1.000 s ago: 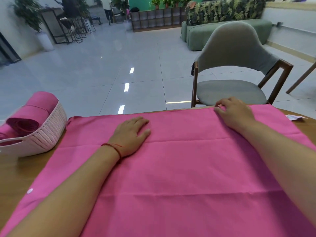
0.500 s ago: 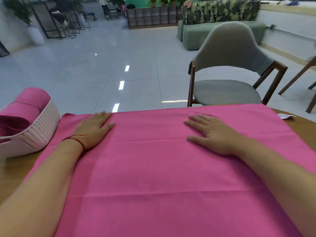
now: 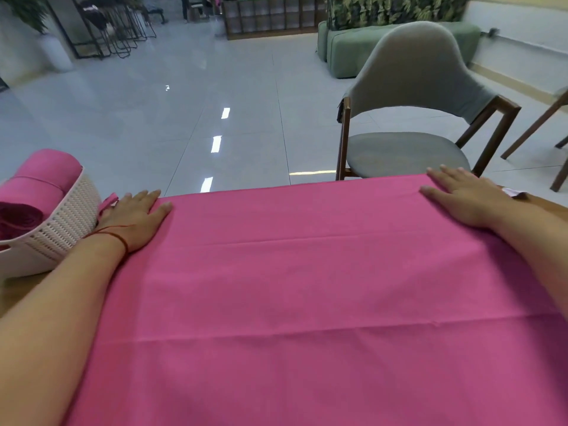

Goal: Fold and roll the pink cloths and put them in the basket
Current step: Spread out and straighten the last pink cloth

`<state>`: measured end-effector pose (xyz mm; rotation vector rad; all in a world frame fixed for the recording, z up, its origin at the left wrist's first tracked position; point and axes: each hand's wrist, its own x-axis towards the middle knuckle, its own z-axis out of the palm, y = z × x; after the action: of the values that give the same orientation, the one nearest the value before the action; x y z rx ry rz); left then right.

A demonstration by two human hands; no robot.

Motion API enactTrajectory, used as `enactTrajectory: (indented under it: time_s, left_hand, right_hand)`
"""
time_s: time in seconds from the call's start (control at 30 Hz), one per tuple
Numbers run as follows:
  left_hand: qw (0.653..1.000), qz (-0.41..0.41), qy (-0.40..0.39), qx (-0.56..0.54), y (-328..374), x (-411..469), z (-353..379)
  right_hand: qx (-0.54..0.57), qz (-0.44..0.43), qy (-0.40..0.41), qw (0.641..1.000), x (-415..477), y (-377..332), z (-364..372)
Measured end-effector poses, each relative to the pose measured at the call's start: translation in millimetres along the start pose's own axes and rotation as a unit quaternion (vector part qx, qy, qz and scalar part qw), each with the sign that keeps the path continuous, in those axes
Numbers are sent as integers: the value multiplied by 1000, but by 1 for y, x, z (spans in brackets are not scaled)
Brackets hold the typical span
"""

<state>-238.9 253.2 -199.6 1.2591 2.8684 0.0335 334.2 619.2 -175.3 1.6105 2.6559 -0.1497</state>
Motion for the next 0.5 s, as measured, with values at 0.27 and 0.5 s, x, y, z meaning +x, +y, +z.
enactTrajectory:
  time_s: [0.27, 0.5]
  left_hand:
    - [982, 134, 35, -125, 171, -139, -20]
    - [987, 149, -44, -50, 118, -221, 0]
  right_hand:
    - [88, -177, -6, 980, -155, -197, -2]
    - [39, -132, -34, 990, -220, -135, 27]
